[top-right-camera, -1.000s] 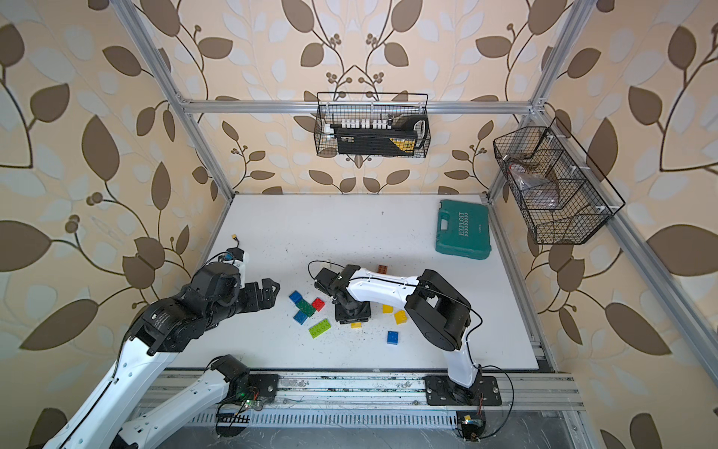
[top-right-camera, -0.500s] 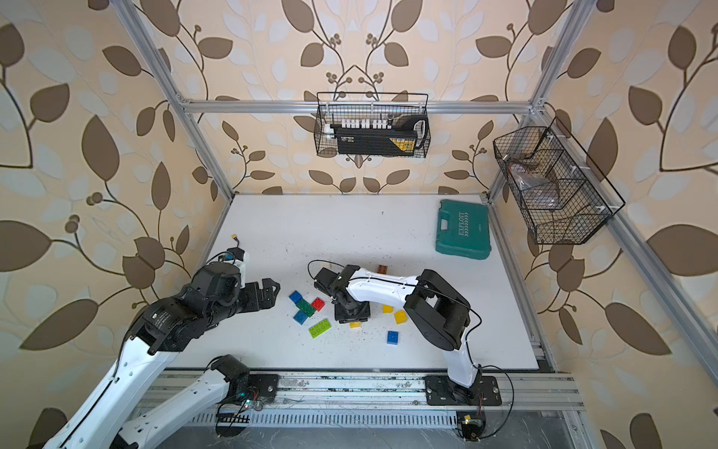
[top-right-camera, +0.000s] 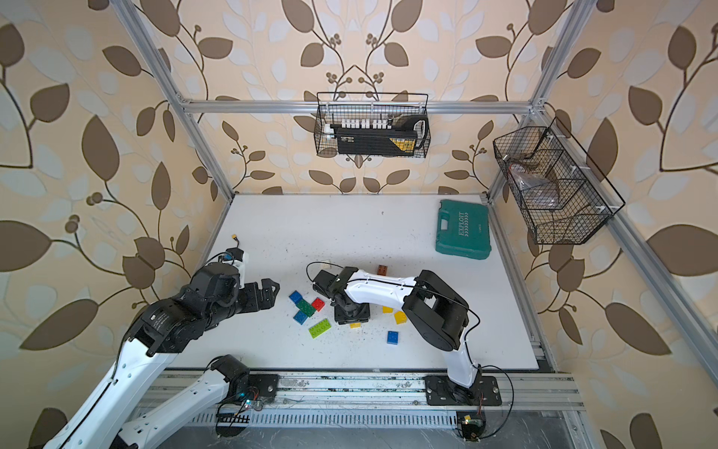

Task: Assemble the number 1 with lego
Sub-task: Pick up the lego brick from the center of the board.

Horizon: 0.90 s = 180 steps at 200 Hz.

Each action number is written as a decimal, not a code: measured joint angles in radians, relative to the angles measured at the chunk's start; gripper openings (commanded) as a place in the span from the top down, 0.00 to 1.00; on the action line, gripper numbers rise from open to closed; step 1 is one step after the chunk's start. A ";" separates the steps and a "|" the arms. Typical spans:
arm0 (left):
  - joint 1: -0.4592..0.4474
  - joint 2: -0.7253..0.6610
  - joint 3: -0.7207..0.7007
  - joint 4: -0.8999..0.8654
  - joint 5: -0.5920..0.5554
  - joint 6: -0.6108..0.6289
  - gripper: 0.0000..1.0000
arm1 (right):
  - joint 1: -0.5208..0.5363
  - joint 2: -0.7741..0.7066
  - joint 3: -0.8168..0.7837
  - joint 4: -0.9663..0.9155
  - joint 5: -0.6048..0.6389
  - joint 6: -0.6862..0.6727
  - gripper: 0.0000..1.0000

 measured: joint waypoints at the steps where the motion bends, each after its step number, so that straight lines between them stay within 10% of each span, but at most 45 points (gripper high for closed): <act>1: 0.000 0.000 0.000 0.000 0.000 0.000 0.01 | 0.000 0.000 0.000 0.000 0.000 0.000 0.54; 180: 0.000 -0.005 0.000 0.000 0.000 0.000 0.01 | 0.000 -0.065 -0.006 -0.076 -0.008 0.017 0.77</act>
